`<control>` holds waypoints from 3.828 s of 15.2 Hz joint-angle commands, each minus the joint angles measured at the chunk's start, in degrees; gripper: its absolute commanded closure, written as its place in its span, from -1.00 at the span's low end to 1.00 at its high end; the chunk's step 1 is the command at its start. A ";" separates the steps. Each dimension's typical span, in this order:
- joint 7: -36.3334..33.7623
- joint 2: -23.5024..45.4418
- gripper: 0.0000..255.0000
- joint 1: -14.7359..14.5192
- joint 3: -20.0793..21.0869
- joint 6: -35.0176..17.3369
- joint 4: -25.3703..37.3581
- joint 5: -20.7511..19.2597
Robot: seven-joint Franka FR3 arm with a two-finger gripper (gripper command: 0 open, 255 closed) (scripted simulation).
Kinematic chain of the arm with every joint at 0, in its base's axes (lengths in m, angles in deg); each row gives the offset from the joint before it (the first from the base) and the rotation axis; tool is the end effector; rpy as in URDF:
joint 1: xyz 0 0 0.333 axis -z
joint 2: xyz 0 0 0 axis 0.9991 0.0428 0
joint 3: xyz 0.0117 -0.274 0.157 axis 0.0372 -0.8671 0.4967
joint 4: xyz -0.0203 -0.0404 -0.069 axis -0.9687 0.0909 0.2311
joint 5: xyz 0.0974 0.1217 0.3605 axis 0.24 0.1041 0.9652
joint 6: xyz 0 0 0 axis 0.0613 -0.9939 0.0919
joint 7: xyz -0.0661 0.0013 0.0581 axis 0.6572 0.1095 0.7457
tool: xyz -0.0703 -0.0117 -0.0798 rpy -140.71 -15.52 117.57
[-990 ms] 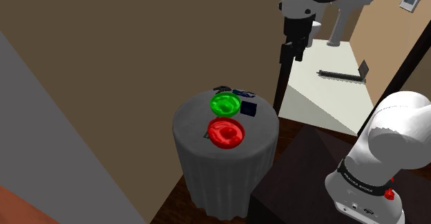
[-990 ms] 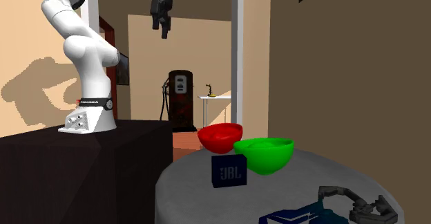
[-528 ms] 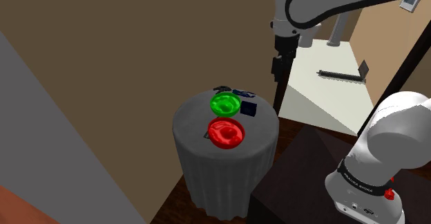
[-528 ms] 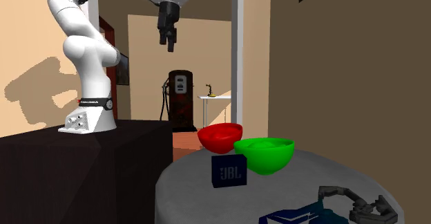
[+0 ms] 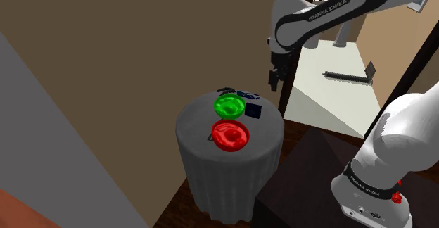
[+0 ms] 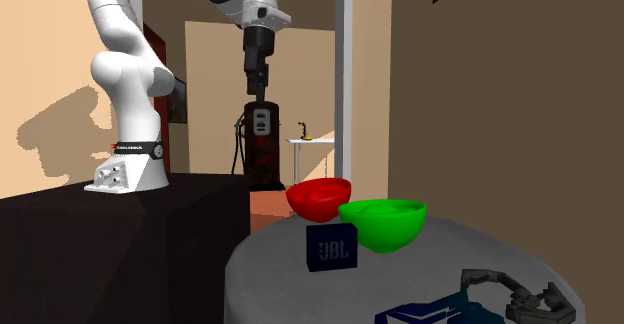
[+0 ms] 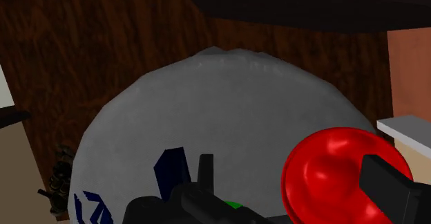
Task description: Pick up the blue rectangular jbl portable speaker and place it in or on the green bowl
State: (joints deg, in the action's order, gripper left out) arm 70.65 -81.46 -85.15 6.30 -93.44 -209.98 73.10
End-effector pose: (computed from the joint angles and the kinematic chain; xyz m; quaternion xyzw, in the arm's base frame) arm 0.4073 -0.0913 0.4116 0.9975 0.0555 -0.0220 0.0383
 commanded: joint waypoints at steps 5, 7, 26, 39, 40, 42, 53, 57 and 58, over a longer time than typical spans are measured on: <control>6.13 13.06 -1.00 0.33 -3.65 -10.49 3.33 1.94; 8.53 17.74 -1.00 0.46 -4.48 -13.46 5.15 3.44; 27.67 58.87 -1.00 9.54 0.24 -25.00 34.38 18.59; 28.15 63.24 -1.00 10.18 1.06 -27.99 35.76 19.32; 28.15 63.23 -1.00 10.18 1.05 -27.99 35.76 19.32; 28.15 63.23 1.00 10.18 1.05 -27.99 35.76 19.32; 27.95 61.21 1.00 9.89 0.68 -26.68 35.05 19.00; 27.66 58.58 1.00 9.51 0.19 -24.82 34.27 18.53; 27.58 57.93 1.00 9.42 0.06 -24.34 34.10 18.41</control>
State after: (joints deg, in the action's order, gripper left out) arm 98.38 -22.76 -75.57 6.50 -118.32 -175.66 91.64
